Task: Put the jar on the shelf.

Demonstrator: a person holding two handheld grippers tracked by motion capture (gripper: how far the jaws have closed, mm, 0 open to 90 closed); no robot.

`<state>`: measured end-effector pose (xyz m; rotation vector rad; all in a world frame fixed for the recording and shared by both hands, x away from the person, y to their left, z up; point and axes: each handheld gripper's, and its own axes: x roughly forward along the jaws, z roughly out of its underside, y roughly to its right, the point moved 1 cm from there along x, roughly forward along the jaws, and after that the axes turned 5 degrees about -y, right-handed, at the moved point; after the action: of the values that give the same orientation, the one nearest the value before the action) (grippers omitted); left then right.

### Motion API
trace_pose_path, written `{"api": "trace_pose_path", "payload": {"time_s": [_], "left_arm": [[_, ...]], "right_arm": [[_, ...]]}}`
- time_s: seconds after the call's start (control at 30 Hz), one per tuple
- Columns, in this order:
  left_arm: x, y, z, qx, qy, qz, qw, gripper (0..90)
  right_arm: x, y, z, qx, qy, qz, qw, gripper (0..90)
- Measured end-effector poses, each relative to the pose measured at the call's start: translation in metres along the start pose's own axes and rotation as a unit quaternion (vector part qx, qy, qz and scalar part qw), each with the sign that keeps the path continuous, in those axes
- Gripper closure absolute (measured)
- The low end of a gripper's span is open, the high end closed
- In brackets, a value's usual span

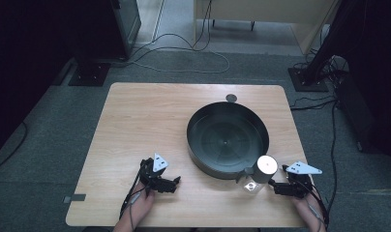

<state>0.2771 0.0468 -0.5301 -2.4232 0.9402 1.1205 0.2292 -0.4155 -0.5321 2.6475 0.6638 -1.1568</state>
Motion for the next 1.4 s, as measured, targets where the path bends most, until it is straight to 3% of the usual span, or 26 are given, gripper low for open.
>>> {"api": "trace_pose_path", "payload": {"time_s": [0.97,1.4], "left_arm": [[0.0,0.0,0.0,-0.001,0.0,0.0,1.0,0.0],[0.0,0.0,0.0,0.0,0.0,0.0,1.0,0.0]], "right_arm": [[0.0,-0.001,0.0,-0.004,-0.003,-0.003,1.0,15.1],[-0.002,-0.012,0.003,-0.048,-0.002,-0.045,0.9978,15.2]]}}
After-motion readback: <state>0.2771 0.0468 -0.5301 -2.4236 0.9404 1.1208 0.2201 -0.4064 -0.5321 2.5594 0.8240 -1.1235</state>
